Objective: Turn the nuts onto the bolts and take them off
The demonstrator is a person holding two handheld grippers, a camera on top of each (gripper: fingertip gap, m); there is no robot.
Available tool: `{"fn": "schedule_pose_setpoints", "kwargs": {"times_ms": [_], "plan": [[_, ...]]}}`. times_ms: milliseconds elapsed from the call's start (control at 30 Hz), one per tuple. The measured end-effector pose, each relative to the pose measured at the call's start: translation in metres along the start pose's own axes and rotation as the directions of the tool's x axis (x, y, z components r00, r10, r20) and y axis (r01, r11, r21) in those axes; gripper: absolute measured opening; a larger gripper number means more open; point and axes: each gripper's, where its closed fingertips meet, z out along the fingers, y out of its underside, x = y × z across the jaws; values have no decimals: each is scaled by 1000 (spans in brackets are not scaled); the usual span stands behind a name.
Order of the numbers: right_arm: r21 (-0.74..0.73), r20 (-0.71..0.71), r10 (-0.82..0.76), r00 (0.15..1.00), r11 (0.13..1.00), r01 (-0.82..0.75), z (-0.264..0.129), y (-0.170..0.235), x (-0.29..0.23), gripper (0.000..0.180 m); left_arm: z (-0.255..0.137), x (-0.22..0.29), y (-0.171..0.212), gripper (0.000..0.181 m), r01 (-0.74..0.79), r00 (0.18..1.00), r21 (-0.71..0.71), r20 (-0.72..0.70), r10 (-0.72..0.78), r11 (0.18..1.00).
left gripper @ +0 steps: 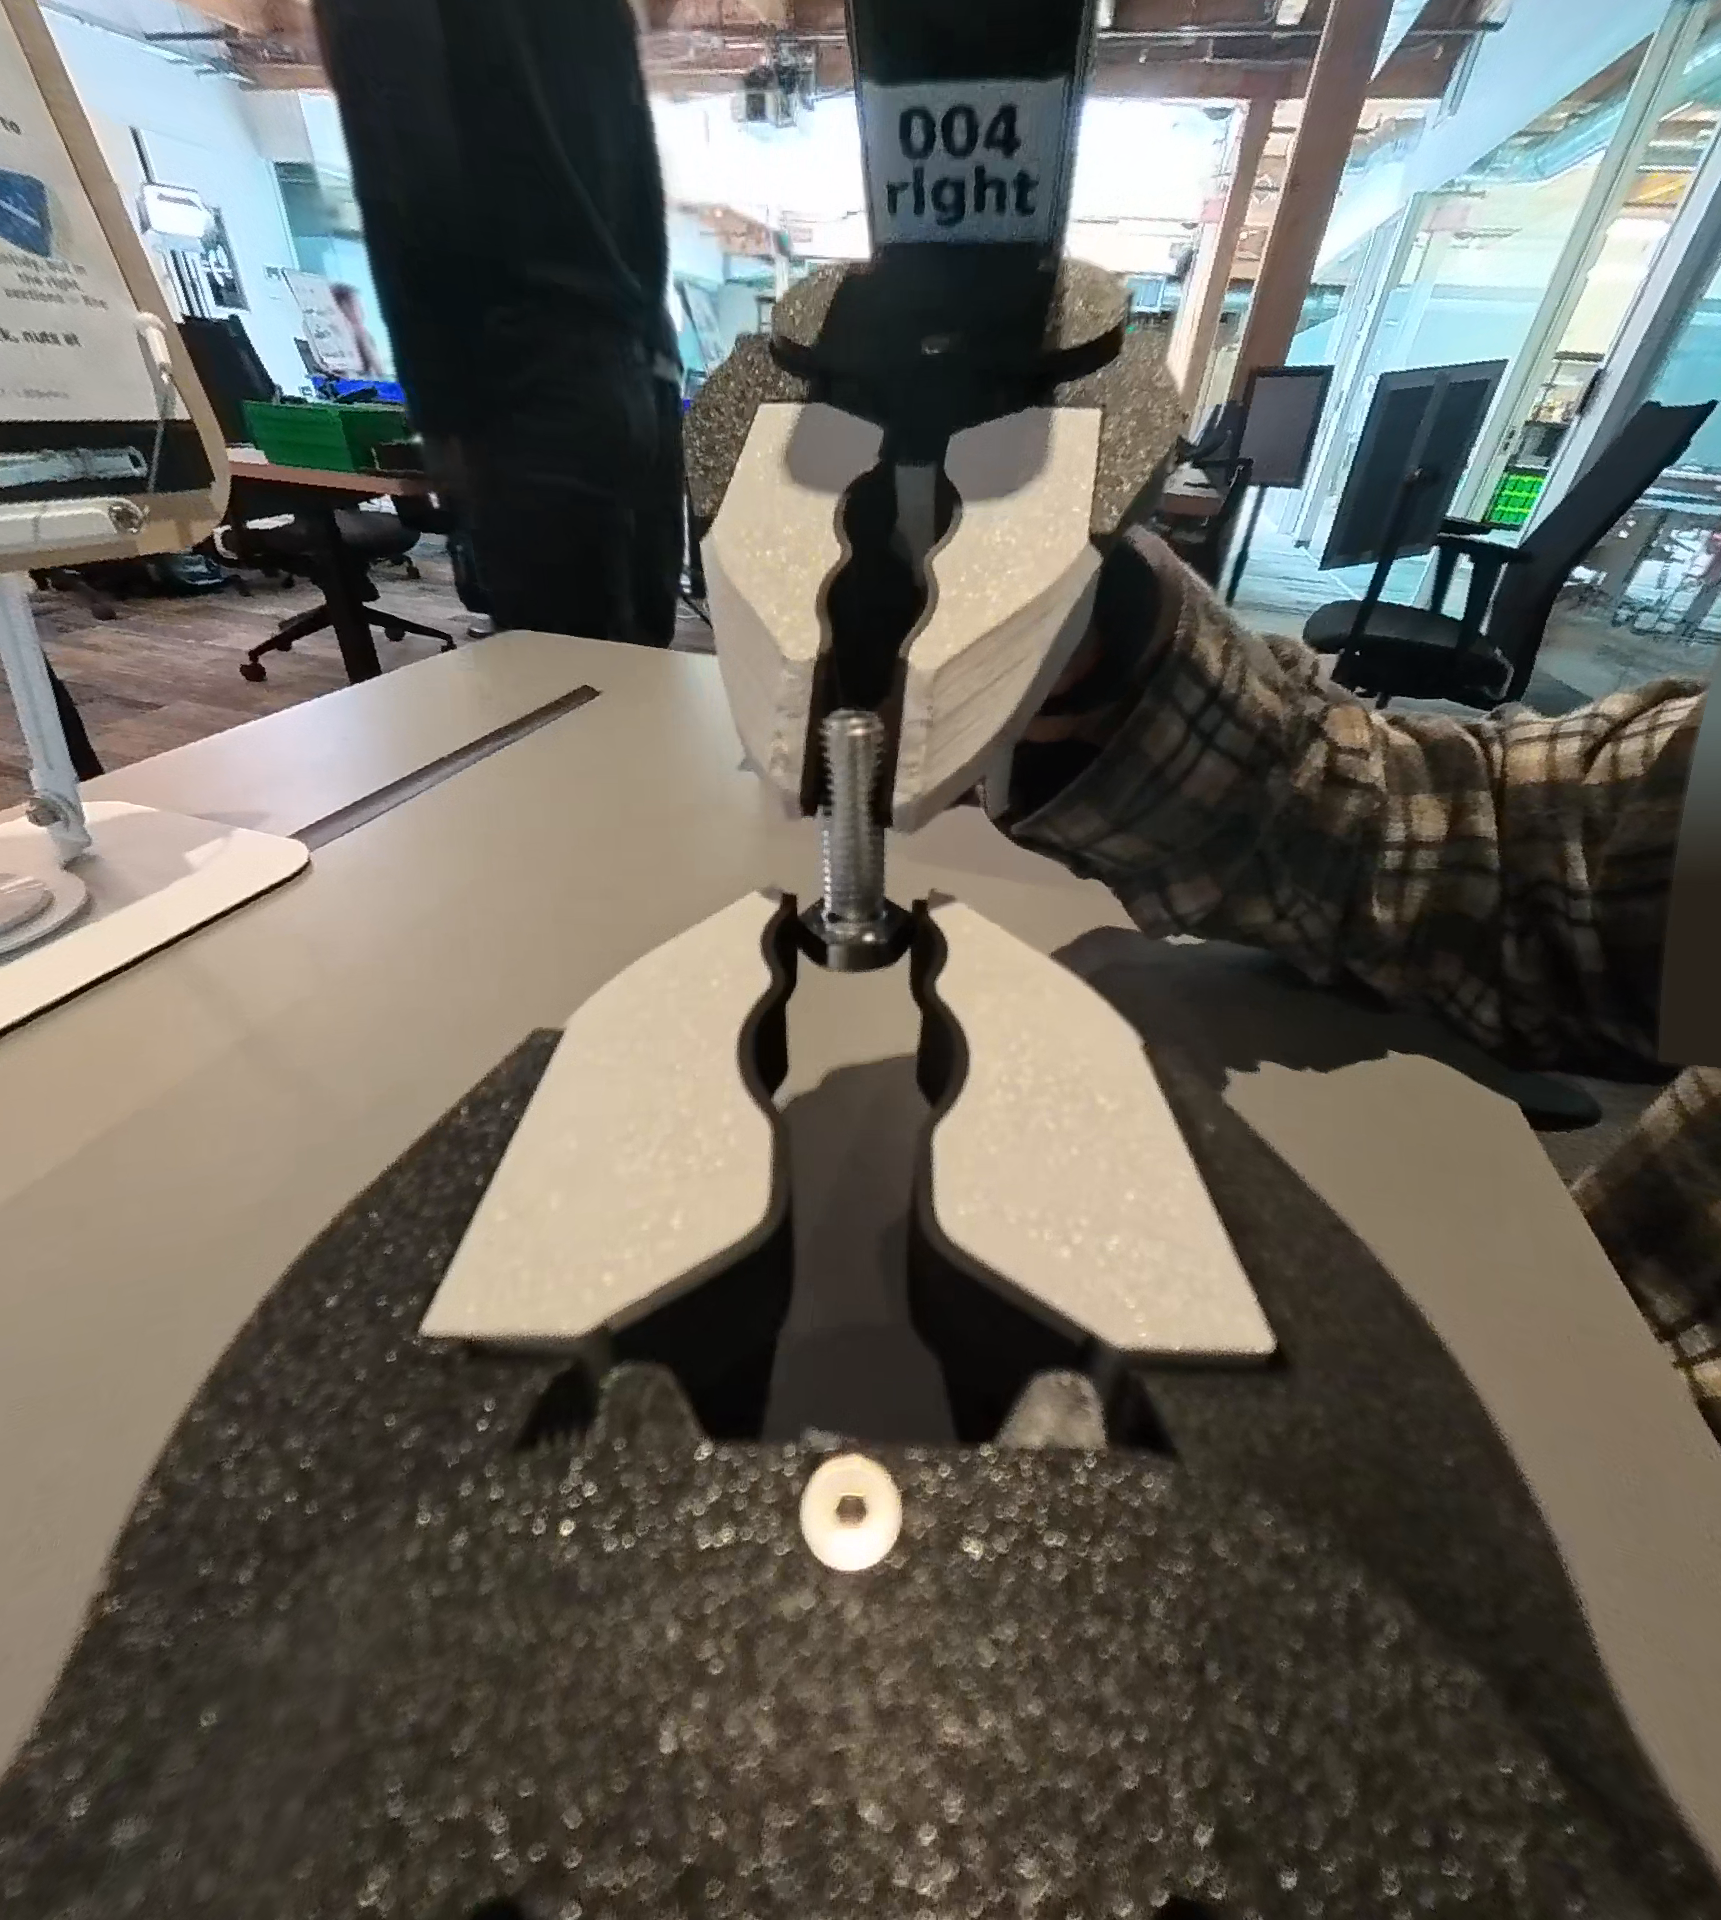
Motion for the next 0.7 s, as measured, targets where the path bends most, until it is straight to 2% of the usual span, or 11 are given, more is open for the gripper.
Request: {"fn": "schedule_pose_setpoints", "kwargs": {"times_ms": [200, 367, 500, 700], "plan": [[107, -13, -31, 999, 994, 32, -7, -15, 1, 19, -5, -3, -6, 20, 58, 998, 55, -15, -58, 997], [129, -121, -33, 992, 990, 49, -36, -12, 5, 21, -12, -8, -10, 19, 44, 999, 72, 7, -45, 996], [16, -185, 17, 983, 1000, -14, -50, 45, -1, 22, -15, -7, -14, 20, 19, 1000, 75, 10, -20, 997], [-243, -193, 62, 979, 964, -109, -31, 144, -19, 27, -17, -7, -13, 20, 27, 1000, 84, 8, -28, 996]]}}
